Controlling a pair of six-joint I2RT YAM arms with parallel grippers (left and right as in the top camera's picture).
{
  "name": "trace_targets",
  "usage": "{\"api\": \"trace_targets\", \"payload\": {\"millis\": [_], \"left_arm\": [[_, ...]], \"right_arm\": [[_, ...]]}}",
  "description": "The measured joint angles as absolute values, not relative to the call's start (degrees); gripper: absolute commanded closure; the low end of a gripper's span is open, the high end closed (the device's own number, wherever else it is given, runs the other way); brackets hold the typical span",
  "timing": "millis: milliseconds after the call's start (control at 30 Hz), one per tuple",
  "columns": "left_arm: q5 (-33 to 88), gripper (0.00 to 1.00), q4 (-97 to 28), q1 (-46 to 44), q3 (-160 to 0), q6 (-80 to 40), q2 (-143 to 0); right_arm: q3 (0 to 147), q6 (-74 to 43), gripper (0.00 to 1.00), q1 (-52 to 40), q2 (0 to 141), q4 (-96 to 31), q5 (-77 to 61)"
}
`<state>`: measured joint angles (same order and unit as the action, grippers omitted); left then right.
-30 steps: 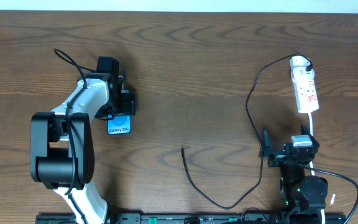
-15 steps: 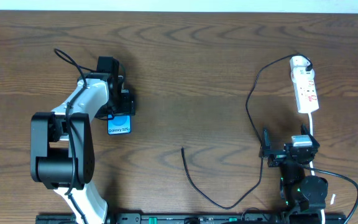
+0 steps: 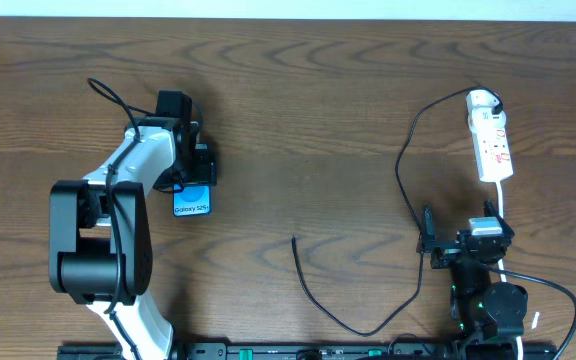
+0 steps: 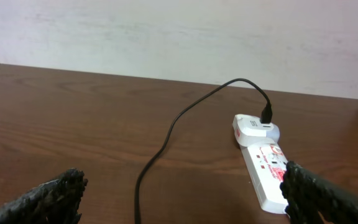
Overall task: Plug charger to phone and switch on socket
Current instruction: 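Close the left gripper on the phone's long sides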
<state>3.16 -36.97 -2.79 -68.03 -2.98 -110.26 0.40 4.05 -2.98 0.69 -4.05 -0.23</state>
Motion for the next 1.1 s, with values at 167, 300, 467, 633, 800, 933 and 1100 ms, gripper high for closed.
{"api": "trace_targets", "payload": {"millis": [167,300,467,633,800,933,1100], "left_arm": [[3.1,0.26,-37.0,-2.8,-68.1,-3.0,-110.3],[3.1,0.3,-37.0,-2.8,-68.1,-3.0,-110.3],[3.1,0.43,-37.0,-2.8,-68.1,-3.0,-110.3],[3.1,0.6,-37.0,-2.8,-68.1,-3.0,-110.3],[3.1,0.81,-37.0,-2.8,-68.1,-3.0,-110.3],[3.1,0.92,-37.0,-2.8,-68.1,-3.0,-110.3],[3.1,0.92,-37.0,-2.8,-68.1,-3.0,-110.3]], "right_arm": [[0.4,4.1,0.01,-3.0,0.7,-4.1,-0.2],[0.4,4.1,0.01,-3.0,0.7,-4.1,-0.2],[0.4,4.1,0.01,-3.0,0.7,-4.1,-0.2],[0.4,4.1,0.01,-3.0,0.7,-4.1,-0.2],[0.4,4.1,0.01,-3.0,0.7,-4.1,-0.2],[0.4,4.1,0.01,-3.0,0.7,-4.1,-0.2],[0.4,4.1,0.01,-3.0,0.7,-4.1,-0.2]]}}
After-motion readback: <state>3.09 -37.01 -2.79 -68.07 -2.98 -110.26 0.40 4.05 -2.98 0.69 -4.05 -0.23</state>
